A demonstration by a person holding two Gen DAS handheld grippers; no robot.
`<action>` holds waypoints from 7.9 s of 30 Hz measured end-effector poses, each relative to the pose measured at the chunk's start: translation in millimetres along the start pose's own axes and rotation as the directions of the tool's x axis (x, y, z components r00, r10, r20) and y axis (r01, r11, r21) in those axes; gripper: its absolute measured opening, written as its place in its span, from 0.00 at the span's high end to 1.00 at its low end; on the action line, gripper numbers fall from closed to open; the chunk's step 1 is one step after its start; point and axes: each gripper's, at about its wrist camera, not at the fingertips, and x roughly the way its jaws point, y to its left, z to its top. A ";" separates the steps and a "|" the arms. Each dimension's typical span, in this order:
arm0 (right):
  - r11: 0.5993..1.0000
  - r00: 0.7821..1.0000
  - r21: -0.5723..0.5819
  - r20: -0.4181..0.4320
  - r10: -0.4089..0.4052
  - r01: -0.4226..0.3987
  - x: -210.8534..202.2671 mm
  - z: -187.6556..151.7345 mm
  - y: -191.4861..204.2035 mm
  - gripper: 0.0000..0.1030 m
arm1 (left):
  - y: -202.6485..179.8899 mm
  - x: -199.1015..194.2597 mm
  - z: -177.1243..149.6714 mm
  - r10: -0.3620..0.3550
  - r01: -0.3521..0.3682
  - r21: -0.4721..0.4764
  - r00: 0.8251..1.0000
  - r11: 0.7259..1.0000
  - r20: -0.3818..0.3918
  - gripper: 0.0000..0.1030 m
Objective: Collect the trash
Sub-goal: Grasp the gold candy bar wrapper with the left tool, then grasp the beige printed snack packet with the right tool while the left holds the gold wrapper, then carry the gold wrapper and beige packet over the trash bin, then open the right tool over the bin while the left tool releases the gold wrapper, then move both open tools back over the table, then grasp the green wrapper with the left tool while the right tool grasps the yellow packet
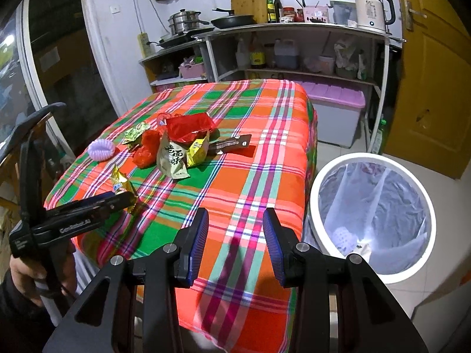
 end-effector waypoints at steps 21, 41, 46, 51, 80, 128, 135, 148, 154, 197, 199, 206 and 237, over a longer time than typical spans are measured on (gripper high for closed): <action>0.999 0.999 -0.025 -0.033 0.030 -0.031 30.7 11.5 10.4 0.62 | 8.8 21.5 23.6 0.011 -0.011 -0.115 1.000 0.993 -0.004 0.40; 0.986 0.993 -0.131 -0.067 0.094 -0.102 67.1 33.6 58.3 0.62 | 29.9 8.8 13.2 0.101 -0.100 -0.026 0.994 0.995 0.029 0.87; 0.979 0.990 -0.168 -0.091 0.105 -0.119 91.5 42.1 77.8 0.62 | 38.2 1.1 9.0 0.077 -0.076 -0.035 0.996 0.996 0.037 0.87; 0.976 0.990 -0.188 -0.108 0.088 -0.107 114.3 51.4 89.5 0.63 | 46.6 -5.3 9.4 0.062 -0.060 -0.046 0.997 0.997 0.052 0.88; 0.990 0.993 -0.091 0.027 0.112 -0.109 24.9 32.9 60.9 0.98 | -7.8 -48.4 8.7 -0.034 0.025 0.076 0.992 0.997 0.124 0.88; 0.935 0.983 0.309 0.008 -0.182 0.171 -15.5 -22.3 -158.2 0.98 | -232.8 62.0 5.9 -0.298 0.331 0.406 0.943 0.852 -0.146 0.88; 0.924 0.984 0.339 -0.049 -0.170 0.176 1.6 -32.2 -180.2 0.98 | -250.3 93.0 1.1 -0.286 0.353 0.401 0.933 0.845 -0.217 0.88; 0.905 0.980 0.377 -0.084 -0.179 0.198 10.9 -41.7 -200.1 0.73 | -261.6 124.6 -1.5 -0.250 0.355 0.380 0.921 0.854 -0.299 0.70; 0.910 0.981 0.367 -0.041 -0.190 0.191 -5.9 -34.5 -193.4 0.73 | -255.5 112.6 4.9 -0.286 0.371 0.358 0.920 0.857 -0.269 0.70; 0.994 0.984 0.071 0.155 -0.090 0.080 -75.1 2.1 -21.8 0.70 | -125.7 -71.8 6.1 -0.242 0.187 0.334 0.961 0.924 0.132 0.65; 0.996 0.985 0.062 0.154 -0.080 0.071 -74.6 1.8 -17.5 0.70 | -121.4 -75.4 4.2 -0.237 0.180 0.332 0.961 0.926 0.140 0.65; 0.999 0.989 0.029 0.143 -0.040 0.037 -67.4 1.3 -5.4 0.70 | -105.4 -82.4 -0.8 -0.196 0.135 0.312 0.965 0.940 0.174 0.65; 0.996 0.996 -0.028 0.014 0.084 -0.084 17.0 27.4 31.8 0.62 | 24.6 -63.7 18.0 0.018 -0.036 0.087 0.980 0.996 0.200 0.62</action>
